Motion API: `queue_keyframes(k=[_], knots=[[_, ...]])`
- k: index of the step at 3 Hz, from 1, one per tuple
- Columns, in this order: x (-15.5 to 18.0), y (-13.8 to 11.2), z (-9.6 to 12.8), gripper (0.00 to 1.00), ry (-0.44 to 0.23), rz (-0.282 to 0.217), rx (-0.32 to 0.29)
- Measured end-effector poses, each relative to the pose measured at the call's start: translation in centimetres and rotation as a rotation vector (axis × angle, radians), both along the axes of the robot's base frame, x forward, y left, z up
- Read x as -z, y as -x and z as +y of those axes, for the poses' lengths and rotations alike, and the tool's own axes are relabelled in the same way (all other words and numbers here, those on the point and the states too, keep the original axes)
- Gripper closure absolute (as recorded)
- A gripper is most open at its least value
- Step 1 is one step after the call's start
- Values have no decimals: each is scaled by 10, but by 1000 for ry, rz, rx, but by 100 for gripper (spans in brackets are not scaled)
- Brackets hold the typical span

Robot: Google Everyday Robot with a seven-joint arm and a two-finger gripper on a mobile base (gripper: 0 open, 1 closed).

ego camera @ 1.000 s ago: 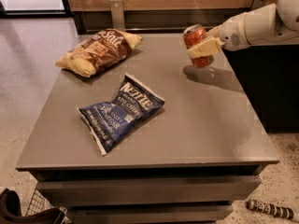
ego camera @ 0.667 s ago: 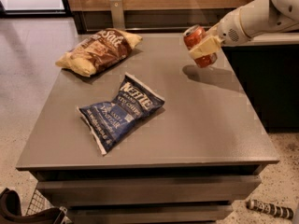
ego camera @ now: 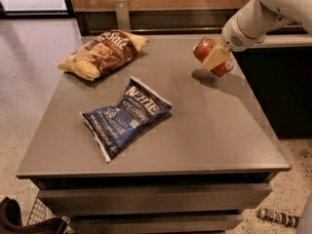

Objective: Knock coke can over

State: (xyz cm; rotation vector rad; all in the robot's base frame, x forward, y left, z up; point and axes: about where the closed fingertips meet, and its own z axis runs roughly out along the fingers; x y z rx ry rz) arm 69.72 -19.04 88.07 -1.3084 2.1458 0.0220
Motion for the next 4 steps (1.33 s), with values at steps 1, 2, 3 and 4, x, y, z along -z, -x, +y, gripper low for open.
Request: queue_keyframes(k=[1,2,3,4], knots=[[23,3,3,100,89,51,-27],[56,9,16,100,132,137,-100],[61,12,20,100,138,166,-126],[55,12,20,82,138,166,-126]])
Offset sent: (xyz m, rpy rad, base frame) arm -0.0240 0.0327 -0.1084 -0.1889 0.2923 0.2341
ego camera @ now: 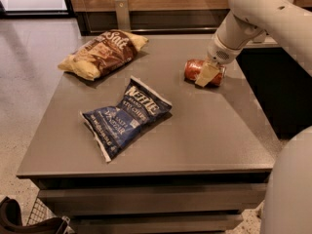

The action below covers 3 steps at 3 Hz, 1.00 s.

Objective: Knock coke can over

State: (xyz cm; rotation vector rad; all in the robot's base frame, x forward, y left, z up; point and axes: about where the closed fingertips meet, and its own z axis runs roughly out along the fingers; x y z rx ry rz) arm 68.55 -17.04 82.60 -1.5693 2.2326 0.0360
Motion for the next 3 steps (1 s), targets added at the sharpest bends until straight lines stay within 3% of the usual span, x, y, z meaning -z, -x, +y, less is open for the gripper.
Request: queue_keyframes(k=[1,2,3], knots=[[2,0,1,59,0,4,-2],[4,0,2,26,0,7,-4],[3,0,2,0,0,7,-4]])
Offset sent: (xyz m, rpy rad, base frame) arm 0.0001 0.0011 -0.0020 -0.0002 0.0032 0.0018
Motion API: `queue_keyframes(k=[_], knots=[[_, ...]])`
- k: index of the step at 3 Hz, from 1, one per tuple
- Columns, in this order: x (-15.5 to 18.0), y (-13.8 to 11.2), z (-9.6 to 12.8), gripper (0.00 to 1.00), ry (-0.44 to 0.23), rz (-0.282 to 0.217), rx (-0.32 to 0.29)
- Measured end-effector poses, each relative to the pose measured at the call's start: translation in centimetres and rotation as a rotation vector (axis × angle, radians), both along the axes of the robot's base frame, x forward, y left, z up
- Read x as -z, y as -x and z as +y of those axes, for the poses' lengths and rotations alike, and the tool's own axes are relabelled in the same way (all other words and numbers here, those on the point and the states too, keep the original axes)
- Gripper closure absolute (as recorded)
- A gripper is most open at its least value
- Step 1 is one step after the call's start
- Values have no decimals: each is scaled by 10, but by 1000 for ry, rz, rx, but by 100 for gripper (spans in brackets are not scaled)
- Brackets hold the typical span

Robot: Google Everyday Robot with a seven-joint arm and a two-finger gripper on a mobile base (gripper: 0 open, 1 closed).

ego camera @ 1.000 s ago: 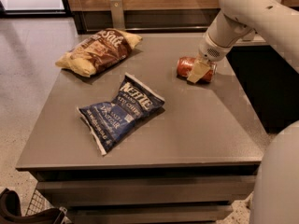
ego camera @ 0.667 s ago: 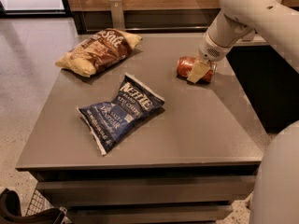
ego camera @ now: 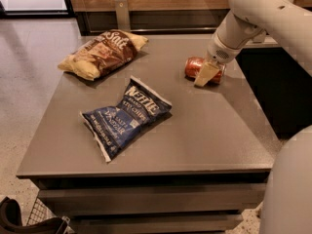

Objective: Knock coke can over

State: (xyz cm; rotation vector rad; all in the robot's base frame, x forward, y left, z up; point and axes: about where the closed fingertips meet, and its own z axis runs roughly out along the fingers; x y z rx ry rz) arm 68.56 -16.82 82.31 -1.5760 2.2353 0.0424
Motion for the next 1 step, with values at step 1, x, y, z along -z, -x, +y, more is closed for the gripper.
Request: queue_keyframes(k=[1], knots=[[-1,0,0,0,0,0,0]])
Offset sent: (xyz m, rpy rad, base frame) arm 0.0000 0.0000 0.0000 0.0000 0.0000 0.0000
